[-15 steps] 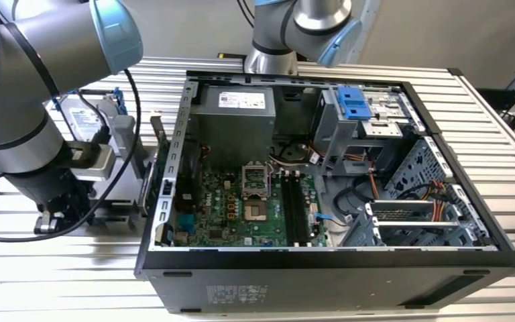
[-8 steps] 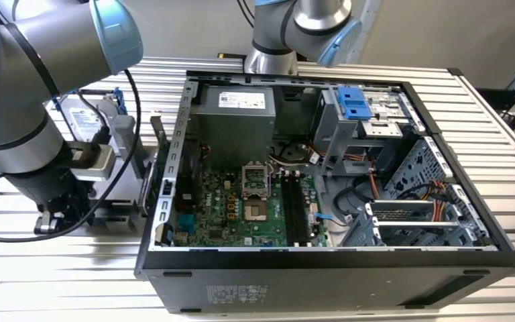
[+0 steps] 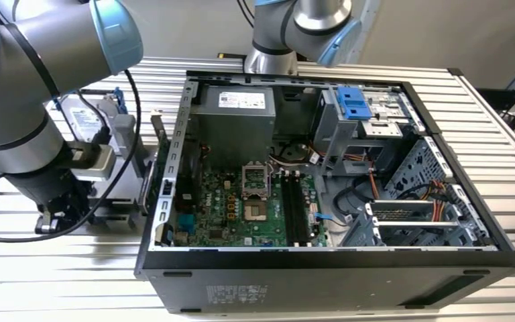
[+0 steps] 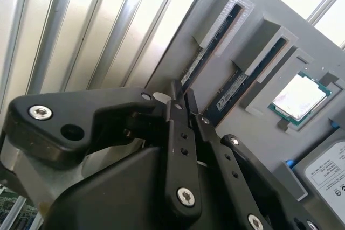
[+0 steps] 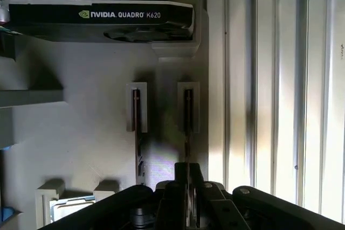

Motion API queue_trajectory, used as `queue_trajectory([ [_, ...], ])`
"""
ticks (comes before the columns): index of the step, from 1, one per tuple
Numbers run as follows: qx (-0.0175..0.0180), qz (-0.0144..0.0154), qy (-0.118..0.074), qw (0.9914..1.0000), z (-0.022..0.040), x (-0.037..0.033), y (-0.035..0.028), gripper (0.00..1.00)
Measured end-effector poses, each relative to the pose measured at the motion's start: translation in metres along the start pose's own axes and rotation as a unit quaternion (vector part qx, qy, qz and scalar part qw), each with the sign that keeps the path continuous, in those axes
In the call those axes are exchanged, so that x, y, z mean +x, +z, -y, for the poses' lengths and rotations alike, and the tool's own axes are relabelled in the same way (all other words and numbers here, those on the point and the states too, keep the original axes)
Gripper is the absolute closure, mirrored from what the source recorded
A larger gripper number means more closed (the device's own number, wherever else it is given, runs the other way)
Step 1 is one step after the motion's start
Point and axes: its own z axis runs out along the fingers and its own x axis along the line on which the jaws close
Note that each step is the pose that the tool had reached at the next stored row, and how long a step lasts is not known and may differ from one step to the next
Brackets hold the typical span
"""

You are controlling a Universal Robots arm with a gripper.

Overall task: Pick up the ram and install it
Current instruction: 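Pick up the ram and move it above insertion slot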

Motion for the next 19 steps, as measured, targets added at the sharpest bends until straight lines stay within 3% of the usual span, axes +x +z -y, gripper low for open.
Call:
queue_trajectory([
  [11,-0.0002,-0.0002,0.0,1.0,0.0,0.0,-0.0002,1.0],
  [19,0.0,0.0,0.0,1.0,0.0001,0.0007,-0.0186,1.0],
])
